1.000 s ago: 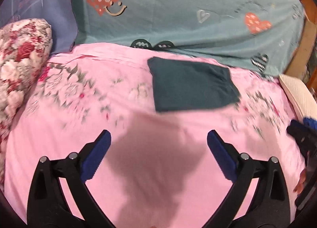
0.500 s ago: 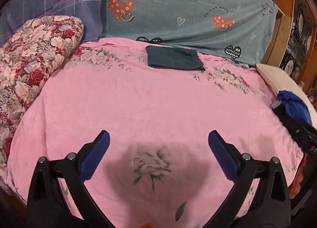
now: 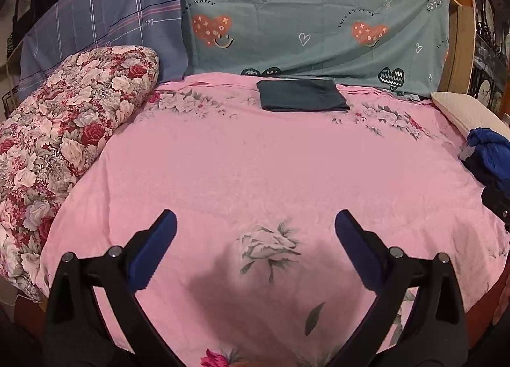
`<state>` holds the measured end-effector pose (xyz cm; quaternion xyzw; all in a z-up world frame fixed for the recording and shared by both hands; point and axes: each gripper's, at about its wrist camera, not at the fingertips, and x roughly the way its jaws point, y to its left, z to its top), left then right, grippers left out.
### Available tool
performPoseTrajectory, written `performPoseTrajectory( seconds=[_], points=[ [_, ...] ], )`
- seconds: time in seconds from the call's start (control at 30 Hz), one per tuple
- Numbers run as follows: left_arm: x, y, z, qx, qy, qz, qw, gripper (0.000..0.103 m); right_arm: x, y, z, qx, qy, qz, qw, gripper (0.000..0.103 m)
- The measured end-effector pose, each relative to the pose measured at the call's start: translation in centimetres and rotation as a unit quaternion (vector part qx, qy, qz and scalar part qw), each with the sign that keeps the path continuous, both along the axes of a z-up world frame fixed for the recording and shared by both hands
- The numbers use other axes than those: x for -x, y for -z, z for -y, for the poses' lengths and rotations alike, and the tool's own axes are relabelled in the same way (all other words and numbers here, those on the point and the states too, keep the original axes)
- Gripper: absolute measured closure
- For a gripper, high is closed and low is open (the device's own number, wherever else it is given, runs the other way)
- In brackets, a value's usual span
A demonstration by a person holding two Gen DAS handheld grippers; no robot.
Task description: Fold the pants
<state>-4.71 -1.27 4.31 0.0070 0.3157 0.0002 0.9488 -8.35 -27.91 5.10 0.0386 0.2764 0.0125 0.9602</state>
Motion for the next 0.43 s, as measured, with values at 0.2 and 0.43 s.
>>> performPoseTrajectory(
  seconds=[0.2, 0.43],
  points=[
    [-0.18, -0.1, 0.2, -0.009, -0.002, 0.003, 1.0, 0.002, -0.17, 0.41, -0.1, -0.004, -0.004, -0.005, 1.0, 0.001],
    [-0.6, 0.13, 0.12, -0.017, -0.005, 0.001, 0.9998, 0.002, -0.51, 0.54, -0.14, -0.003, -0.003, -0.008, 1.0, 0.001]
  ],
)
